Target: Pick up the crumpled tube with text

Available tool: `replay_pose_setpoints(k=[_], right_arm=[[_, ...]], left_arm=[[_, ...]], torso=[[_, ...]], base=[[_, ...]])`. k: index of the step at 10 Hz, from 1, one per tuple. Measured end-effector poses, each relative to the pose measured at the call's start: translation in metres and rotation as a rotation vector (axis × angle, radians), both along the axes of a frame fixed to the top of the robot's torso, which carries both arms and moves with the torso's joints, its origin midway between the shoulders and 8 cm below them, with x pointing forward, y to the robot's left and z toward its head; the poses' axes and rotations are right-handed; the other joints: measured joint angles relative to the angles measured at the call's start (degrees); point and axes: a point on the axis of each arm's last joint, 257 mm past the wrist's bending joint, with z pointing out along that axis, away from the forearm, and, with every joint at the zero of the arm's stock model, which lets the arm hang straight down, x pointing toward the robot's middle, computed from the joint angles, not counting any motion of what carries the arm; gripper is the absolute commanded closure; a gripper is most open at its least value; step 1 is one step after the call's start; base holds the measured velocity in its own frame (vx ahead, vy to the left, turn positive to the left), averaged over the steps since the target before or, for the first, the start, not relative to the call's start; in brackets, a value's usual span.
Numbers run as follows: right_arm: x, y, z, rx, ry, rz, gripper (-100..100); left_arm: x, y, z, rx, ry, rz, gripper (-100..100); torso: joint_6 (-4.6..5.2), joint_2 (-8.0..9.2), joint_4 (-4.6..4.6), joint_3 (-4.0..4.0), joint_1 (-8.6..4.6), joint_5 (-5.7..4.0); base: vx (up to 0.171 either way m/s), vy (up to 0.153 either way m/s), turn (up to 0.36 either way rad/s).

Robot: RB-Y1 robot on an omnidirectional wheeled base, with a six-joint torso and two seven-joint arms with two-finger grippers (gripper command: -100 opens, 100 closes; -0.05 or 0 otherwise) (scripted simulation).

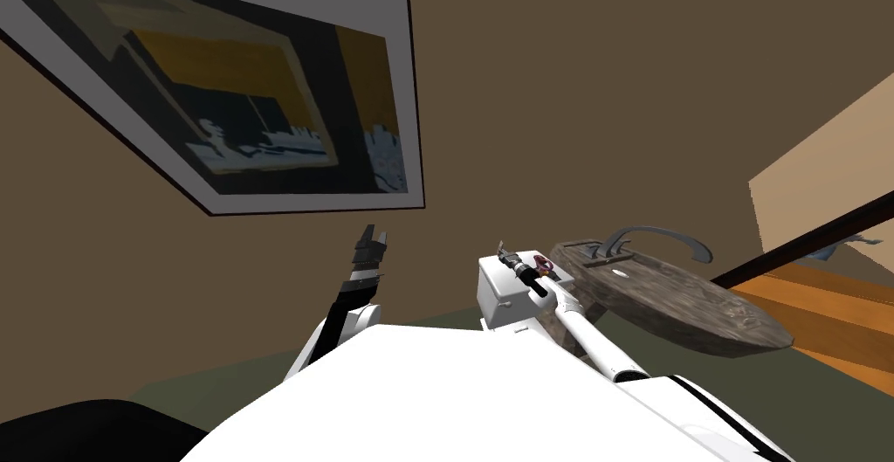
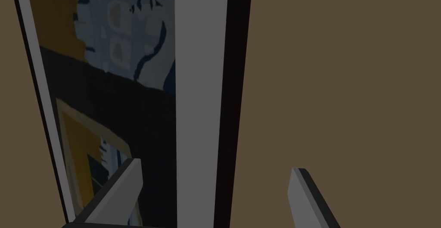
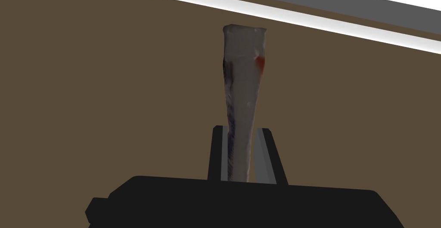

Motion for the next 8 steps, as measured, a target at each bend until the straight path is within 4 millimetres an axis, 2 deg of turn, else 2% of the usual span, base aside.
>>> replay_pose_setpoints(k=[8], right_arm=[[-0.046,-0.004,0.005,-0.007,-0.002,-0.008,100]], left_arm=[[0.0,0.0,0.0,0.0,0.0,0.0,0]], torso=[[0.02,0.02,-0.02,0.0,-0.07,-0.03]], base=[[0.046,0.0,0.01]])
